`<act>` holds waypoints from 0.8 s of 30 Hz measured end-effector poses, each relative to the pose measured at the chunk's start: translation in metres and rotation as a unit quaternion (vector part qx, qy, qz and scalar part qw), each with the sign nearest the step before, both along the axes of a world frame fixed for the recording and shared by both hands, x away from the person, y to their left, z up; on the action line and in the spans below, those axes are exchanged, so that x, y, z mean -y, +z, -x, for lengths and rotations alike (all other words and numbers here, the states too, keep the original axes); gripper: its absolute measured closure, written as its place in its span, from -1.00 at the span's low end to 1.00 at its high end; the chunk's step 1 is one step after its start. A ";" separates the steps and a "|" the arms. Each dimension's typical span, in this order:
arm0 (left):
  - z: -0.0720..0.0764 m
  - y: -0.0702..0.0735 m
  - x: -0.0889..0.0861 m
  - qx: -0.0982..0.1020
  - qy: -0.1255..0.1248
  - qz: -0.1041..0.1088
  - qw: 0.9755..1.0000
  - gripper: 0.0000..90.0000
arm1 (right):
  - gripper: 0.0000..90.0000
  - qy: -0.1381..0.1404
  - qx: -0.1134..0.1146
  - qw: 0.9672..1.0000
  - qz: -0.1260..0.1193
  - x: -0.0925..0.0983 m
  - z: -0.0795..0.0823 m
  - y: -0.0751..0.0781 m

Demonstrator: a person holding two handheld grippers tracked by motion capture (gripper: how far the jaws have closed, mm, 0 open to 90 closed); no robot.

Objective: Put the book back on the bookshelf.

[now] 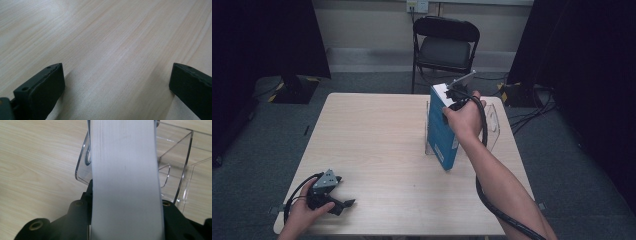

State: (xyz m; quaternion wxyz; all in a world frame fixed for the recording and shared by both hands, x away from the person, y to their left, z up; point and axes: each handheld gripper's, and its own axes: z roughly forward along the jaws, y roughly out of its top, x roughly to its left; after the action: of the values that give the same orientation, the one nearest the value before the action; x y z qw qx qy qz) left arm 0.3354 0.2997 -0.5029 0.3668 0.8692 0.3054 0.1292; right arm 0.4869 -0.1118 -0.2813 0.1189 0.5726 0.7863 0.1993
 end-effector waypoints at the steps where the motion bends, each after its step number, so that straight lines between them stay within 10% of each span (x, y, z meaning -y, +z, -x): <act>1: 0.000 0.000 -0.001 0.000 -0.003 -0.002 1.000 -1.00 | 0.38 -0.006 -0.004 1.000 -0.003 0.000 -0.001 0.000; 13: 0.000 0.000 -0.001 -0.001 -0.003 -0.002 1.000 -1.00 | -0.03 0.010 0.002 1.000 -0.026 0.008 0.010 0.005; 24: 0.000 0.000 -0.001 0.000 -0.004 -0.002 1.000 -1.00 | -0.36 0.069 0.034 0.997 0.003 0.025 0.047 0.009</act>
State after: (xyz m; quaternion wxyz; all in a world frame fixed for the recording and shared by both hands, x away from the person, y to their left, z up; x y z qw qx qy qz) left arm 0.3357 0.3002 -0.5027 0.3652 0.8712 0.3018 0.1283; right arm 0.4399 -0.1368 -0.2722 0.1328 0.5092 0.8204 0.2238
